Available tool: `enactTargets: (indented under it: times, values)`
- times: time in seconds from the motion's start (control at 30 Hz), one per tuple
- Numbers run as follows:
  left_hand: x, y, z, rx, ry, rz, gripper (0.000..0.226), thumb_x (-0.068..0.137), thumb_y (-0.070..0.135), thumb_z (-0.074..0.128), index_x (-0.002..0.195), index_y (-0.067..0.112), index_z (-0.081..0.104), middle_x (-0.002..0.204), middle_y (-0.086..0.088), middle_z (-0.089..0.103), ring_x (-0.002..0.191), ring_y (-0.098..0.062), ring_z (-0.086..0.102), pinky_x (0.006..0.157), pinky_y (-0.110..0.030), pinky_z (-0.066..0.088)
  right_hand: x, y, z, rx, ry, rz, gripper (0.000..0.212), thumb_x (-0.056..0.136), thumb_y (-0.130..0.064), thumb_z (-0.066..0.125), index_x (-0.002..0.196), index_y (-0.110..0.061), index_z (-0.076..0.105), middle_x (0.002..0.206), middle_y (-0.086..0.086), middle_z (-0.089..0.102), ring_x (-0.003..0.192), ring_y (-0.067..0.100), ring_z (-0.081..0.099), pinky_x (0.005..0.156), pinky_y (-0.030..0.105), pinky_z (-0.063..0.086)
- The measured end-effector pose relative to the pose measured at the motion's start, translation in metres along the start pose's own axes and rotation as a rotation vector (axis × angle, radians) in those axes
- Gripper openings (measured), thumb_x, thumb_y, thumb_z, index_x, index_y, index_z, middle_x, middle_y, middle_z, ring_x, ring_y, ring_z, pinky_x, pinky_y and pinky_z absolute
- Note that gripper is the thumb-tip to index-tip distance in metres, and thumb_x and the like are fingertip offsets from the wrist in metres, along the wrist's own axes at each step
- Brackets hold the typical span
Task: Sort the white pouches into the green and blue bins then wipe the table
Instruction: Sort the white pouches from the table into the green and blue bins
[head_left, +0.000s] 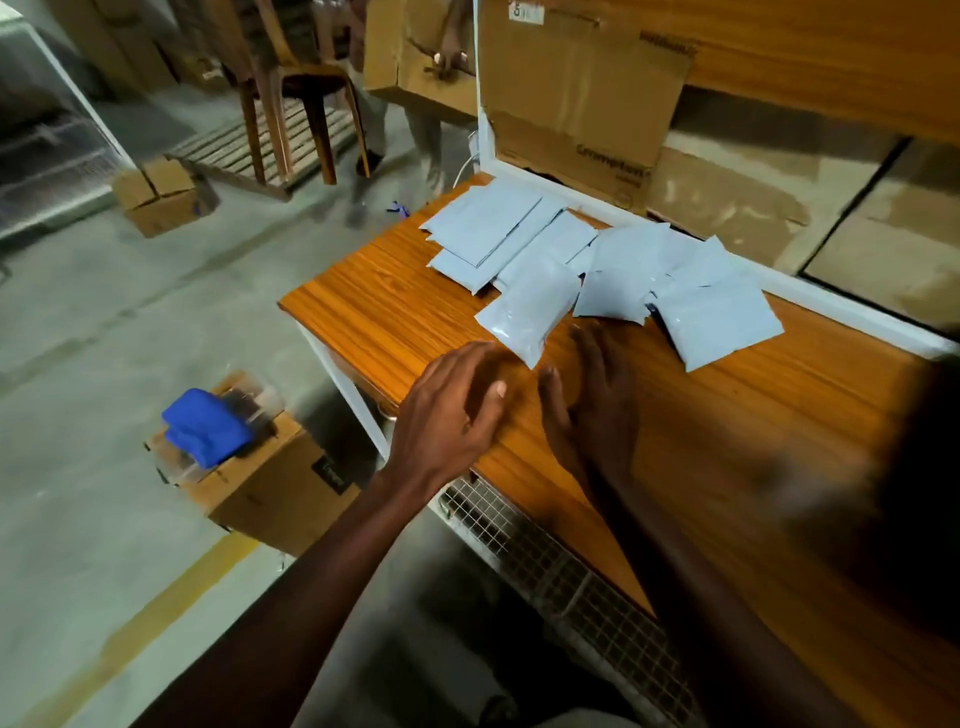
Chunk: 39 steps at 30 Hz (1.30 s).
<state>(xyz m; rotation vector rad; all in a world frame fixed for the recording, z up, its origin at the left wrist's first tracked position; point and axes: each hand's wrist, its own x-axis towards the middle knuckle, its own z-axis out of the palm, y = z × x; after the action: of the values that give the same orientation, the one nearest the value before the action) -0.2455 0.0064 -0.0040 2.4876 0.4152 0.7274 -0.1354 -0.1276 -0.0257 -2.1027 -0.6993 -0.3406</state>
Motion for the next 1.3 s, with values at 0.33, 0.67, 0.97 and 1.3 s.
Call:
enactTargets:
  times: [0.33, 0.67, 0.97, 1.3]
  values:
    - [0.153, -0.107, 0.024, 0.091, -0.124, 0.125, 0.053, 0.100, 0.045, 0.050, 0.145, 0.020, 0.045, 0.153, -0.005, 0.043, 0.143, -0.021, 0.033, 0.115, -0.034, 0.029, 0.093, 0.015, 0.128, -0.087, -0.058, 0.157, 0.068, 0.099, -0.056, 0.042, 0.156, -0.020, 0.033, 0.164, 0.009, 0.025, 0.151, 0.028, 0.021, 0.120, 0.045, 0.025]
    - [0.285, -0.173, 0.069, 0.116, -0.253, 0.310, 0.053, 0.098, 0.049, 0.045, 0.145, 0.024, 0.045, 0.154, -0.005, 0.042, 0.144, -0.028, 0.032, 0.114, -0.049, 0.033, 0.124, 0.009, 0.190, -0.417, -0.073, 0.518, 0.071, 0.098, -0.066, 0.023, 0.160, -0.032, 0.012, 0.169, 0.007, -0.006, 0.154, 0.037, -0.005, 0.120, 0.058, 0.010]
    - [0.330, -0.187, 0.103, 0.171, -0.501, 0.343, 0.069, 0.090, 0.068, 0.043, 0.151, 0.039, 0.029, 0.165, 0.000, 0.014, 0.152, -0.033, 0.006, 0.116, -0.058, 0.021, 0.126, -0.007, 0.211, -0.510, 0.031, 0.734, 0.061, 0.104, -0.049, 0.032, 0.159, -0.031, 0.014, 0.168, 0.014, 0.001, 0.151, 0.044, 0.011, 0.122, 0.055, 0.018]
    - [0.326, -0.194, 0.063, -0.018, -0.357, 0.393, 0.062, 0.091, 0.050, 0.044, 0.148, 0.024, 0.043, 0.160, -0.007, 0.029, 0.148, -0.035, 0.021, 0.117, -0.055, 0.022, 0.108, -0.046, 0.186, -0.490, 0.205, 0.702, 0.059, 0.102, -0.046, 0.037, 0.158, -0.034, 0.021, 0.168, 0.011, 0.007, 0.148, 0.041, 0.020, 0.114, 0.053, 0.034]
